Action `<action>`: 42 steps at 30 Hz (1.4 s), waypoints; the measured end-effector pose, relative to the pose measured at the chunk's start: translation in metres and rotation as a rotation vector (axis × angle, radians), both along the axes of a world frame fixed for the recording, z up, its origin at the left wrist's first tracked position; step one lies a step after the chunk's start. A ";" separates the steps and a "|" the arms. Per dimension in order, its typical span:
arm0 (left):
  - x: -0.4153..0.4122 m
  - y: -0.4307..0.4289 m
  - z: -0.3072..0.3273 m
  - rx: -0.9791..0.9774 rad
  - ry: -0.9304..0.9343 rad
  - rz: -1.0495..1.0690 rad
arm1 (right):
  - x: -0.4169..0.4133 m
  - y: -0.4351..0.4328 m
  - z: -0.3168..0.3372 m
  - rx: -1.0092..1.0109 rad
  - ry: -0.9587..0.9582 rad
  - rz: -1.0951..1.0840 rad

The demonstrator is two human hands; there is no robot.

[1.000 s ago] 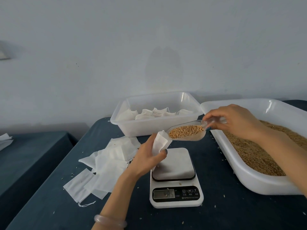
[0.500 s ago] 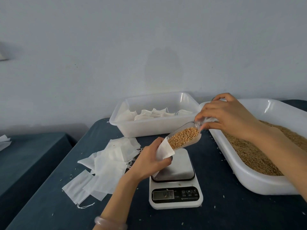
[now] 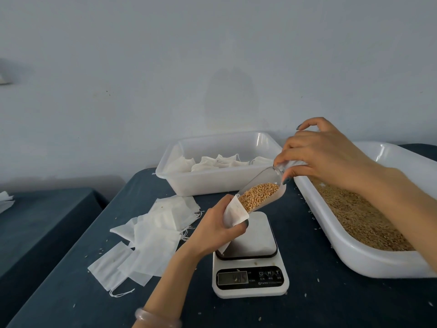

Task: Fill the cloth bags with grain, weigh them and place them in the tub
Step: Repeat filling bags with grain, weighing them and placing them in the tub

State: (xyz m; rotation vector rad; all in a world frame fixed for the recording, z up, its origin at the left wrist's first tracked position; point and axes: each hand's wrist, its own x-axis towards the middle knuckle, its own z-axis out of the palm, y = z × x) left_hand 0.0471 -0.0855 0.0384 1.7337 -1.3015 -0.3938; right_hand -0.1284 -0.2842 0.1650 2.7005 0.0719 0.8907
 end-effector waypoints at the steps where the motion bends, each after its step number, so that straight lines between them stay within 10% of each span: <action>1: 0.000 0.000 0.000 -0.007 0.007 -0.002 | 0.000 0.000 0.001 -0.004 0.001 -0.005; 19: -0.001 0.003 0.004 -0.040 0.089 -0.043 | -0.008 -0.016 -0.009 0.063 -0.026 -0.071; 31: -0.002 0.004 0.007 -0.152 0.335 -0.096 | -0.012 -0.034 -0.052 0.947 0.075 -0.021; 42: 0.010 0.006 0.018 -0.354 0.324 0.011 | -0.029 -0.055 -0.052 1.146 -0.317 -0.378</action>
